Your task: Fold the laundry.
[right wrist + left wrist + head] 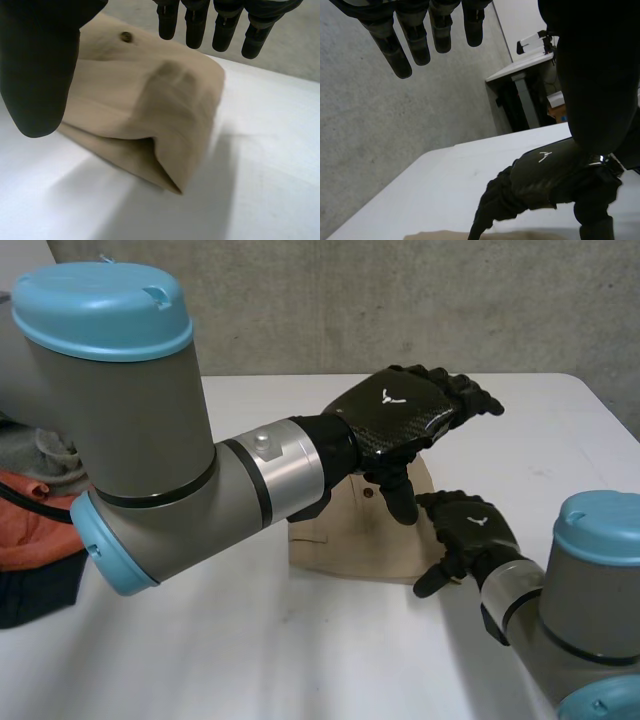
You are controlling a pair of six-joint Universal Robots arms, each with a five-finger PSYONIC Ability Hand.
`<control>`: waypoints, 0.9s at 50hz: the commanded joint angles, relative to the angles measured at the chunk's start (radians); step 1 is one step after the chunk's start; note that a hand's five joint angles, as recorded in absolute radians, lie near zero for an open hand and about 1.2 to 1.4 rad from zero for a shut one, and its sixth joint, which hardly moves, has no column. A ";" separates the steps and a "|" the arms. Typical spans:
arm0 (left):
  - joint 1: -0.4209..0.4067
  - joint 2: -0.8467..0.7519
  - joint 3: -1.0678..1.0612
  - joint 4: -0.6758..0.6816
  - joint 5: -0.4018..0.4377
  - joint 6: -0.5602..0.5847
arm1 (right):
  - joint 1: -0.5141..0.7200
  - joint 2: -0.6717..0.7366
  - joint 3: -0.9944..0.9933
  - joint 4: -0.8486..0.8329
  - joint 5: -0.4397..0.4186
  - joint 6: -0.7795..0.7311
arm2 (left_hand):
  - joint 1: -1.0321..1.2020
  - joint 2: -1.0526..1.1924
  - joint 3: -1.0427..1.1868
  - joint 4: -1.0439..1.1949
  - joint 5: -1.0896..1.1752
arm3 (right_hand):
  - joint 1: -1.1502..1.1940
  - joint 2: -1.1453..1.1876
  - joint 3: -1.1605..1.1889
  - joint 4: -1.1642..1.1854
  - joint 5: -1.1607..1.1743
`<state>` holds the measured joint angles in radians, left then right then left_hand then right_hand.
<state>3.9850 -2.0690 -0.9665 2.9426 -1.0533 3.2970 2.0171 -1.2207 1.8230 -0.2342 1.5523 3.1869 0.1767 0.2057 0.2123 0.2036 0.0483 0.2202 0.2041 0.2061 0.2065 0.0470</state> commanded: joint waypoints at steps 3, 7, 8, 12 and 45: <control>-0.001 0.020 -0.003 0.024 -0.017 -0.011 | -0.077 0.073 -0.016 -0.027 -0.027 0.116 | -0.002 -0.031 -0.038 -0.029 -0.048 | -0.046 -0.030 -0.032 -0.032 -0.047; -0.003 0.024 -0.004 0.026 -0.017 -0.013 | -0.081 0.104 -0.027 -0.030 -0.041 0.114 | -0.002 -0.031 -0.038 -0.029 -0.048 | -0.046 -0.030 -0.032 -0.032 -0.047; -0.003 0.024 -0.009 0.026 -0.017 -0.014 | -0.080 0.113 -0.030 -0.033 -0.050 0.113 | -0.002 -0.031 -0.038 -0.029 -0.048 | -0.046 -0.030 -0.032 -0.032 -0.047; -0.001 0.029 -0.020 0.027 -0.017 -0.014 | -0.084 0.142 -0.043 -0.053 -0.061 0.113 | -0.002 -0.031 -0.038 -0.029 -0.048 | -0.046 -0.030 -0.032 -0.032 -0.047; 0.017 0.082 -0.083 0.095 -0.028 -0.042 | -0.310 0.423 -0.585 -0.107 -0.035 0.107 | -0.002 -0.031 -0.038 -0.029 -0.048 | 1.176 1.192 1.190 1.190 1.175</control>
<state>3.9982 -1.9982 -1.0419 3.0309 -1.0759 3.2660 1.8082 -0.9297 1.4949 -0.4224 1.4900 3.2865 0.1767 0.2057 0.2123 0.2036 0.0483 1.0852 1.1605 1.1459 1.1946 0.9659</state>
